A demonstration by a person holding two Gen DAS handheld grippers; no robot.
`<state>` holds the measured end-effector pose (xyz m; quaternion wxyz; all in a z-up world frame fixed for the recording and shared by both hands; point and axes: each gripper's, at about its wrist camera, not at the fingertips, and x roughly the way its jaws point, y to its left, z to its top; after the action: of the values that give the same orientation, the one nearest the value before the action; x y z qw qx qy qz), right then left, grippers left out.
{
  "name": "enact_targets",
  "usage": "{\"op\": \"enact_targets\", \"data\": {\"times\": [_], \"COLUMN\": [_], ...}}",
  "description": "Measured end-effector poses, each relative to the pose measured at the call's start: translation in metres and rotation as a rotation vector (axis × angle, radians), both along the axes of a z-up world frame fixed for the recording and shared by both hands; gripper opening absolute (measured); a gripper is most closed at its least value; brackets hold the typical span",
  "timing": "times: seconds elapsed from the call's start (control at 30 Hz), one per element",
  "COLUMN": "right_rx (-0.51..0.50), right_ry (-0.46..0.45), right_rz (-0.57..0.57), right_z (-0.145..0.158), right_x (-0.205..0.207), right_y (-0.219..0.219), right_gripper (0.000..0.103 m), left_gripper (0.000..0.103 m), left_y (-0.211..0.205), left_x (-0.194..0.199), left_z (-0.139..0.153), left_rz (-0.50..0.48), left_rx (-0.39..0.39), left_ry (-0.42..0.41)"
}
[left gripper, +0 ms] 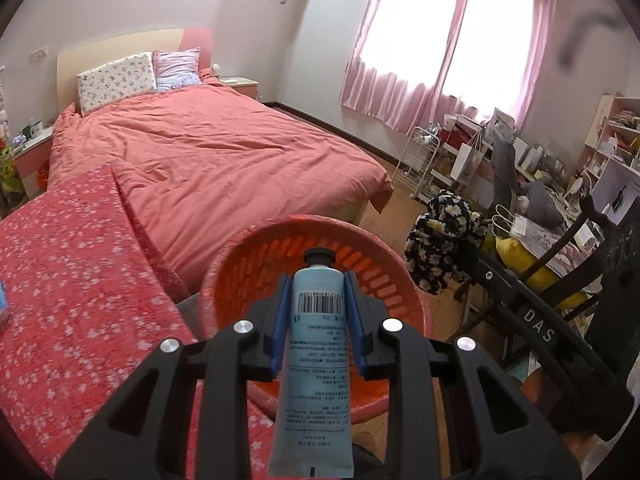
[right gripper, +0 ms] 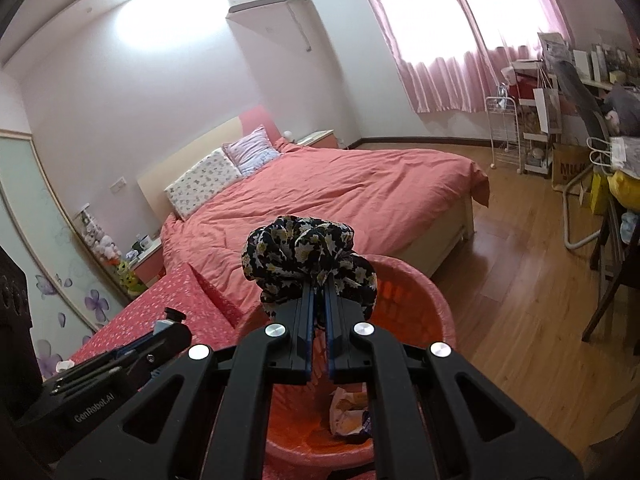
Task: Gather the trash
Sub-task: 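Carry the tube and scrunchie over the orange basket and release both, then move both open tools back over the bed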
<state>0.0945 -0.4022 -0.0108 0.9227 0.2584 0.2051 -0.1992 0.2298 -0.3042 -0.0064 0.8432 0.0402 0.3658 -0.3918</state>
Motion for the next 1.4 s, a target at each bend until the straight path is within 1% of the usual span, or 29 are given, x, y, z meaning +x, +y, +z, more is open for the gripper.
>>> {"op": "enact_targets", "data": {"times": [0.17,0.3,0.33,0.37,0.4,0.43,0.47,0.53,0.57,0.77,0.93,1.2,1.4], "right_rx": [0.036,0.078,0.096,0.103,0.114,0.125,0.133,0.15,0.149,0.127,0.087,0.035,-0.013], "right_ry": [0.008,0.017,0.019,0.021,0.024,0.027,0.03,0.032,0.036,0.054,0.07,0.091,0.114], "right_rz": [-0.003,0.018,0.023,0.026,0.032,0.037,0.039,0.042,0.043,0.036,0.042,0.097,0.164], "right_z": [-0.008,-0.015,-0.017,-0.018,-0.019,-0.021,-0.022,-0.024,-0.024,-0.018,-0.01,-0.002,0.002], "right_x": [0.001,0.006,0.007,0.007,0.008,0.008,0.009,0.008,0.007,0.008,0.01,0.019,0.028], "right_y": [-0.008,-0.018,-0.021,-0.023,-0.024,-0.024,-0.025,-0.024,-0.022,-0.015,-0.007,0.022,0.056], "right_gripper": [0.005,0.006,0.008,0.013,0.015,0.02,0.028,0.036,0.036,0.037,0.037,0.037,0.037], "left_gripper": [0.027,0.027,0.027,0.029,0.032,0.034,0.037,0.038,0.038,0.043,0.049,0.055,0.058], "left_y": [-0.019,-0.028,-0.027,-0.027,-0.027,-0.025,-0.025,-0.019,-0.016,0.021,0.063,0.137,0.192], "left_x": [0.01,0.022,0.024,0.028,0.03,0.032,0.033,0.037,0.039,0.047,0.043,0.029,0.027], "left_z": [-0.013,-0.023,-0.025,-0.028,-0.029,-0.03,-0.032,-0.035,-0.036,-0.036,-0.029,-0.021,-0.023], "left_rz": [-0.013,-0.004,0.005,0.011,0.013,0.02,0.027,0.047,0.056,0.13,0.191,0.303,0.4], "left_rx": [0.013,0.026,0.026,0.027,0.027,0.031,0.035,0.046,0.049,0.068,0.089,0.134,0.161], "left_ry": [0.018,0.042,0.047,0.054,0.058,0.059,0.057,0.053,0.054,0.039,-0.006,-0.072,-0.085]}}
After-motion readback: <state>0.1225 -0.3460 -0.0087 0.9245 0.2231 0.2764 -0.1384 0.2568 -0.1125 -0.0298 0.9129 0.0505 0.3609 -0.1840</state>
